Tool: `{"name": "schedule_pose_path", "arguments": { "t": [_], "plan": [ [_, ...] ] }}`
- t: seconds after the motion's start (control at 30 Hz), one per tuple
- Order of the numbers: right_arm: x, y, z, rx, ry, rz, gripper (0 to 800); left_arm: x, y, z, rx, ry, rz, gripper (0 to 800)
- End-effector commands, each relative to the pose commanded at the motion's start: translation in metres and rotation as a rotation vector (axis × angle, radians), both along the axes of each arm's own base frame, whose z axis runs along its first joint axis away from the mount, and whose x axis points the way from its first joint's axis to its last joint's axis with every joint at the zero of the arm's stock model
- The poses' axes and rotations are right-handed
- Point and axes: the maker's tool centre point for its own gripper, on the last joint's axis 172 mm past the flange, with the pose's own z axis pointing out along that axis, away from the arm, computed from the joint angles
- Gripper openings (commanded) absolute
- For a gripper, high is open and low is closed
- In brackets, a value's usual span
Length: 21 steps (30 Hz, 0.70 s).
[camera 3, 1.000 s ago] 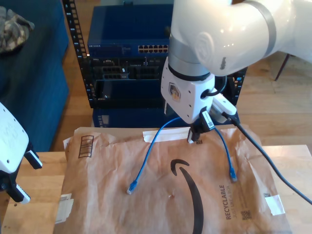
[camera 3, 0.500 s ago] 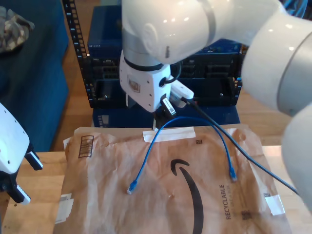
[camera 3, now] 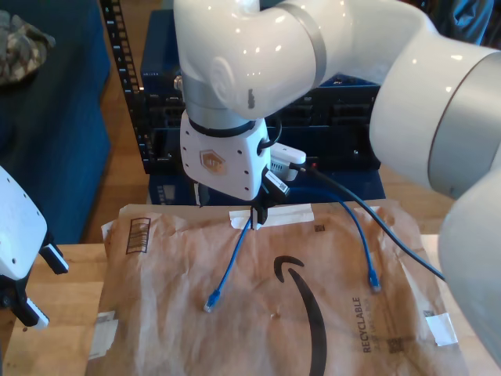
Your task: Grab the cable and plug it in
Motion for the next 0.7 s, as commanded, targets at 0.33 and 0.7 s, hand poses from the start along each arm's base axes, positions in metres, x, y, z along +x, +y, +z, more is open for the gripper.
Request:
{"name": "schedule_pose_path", "arguments": {
  "t": [0.33,0.7],
  "plan": [
    [-0.02,0.01,-0.06,-0.014,0.021,0.023,798,-0.001,0.0,-0.003,-0.001,0.004,0.001,800],
    [-0.014,0.015,-0.099,0.01,-0.02,-0.067,799,-0.004,-0.001,-0.017,-0.006,0.023,0.005,800]
  ]
}}
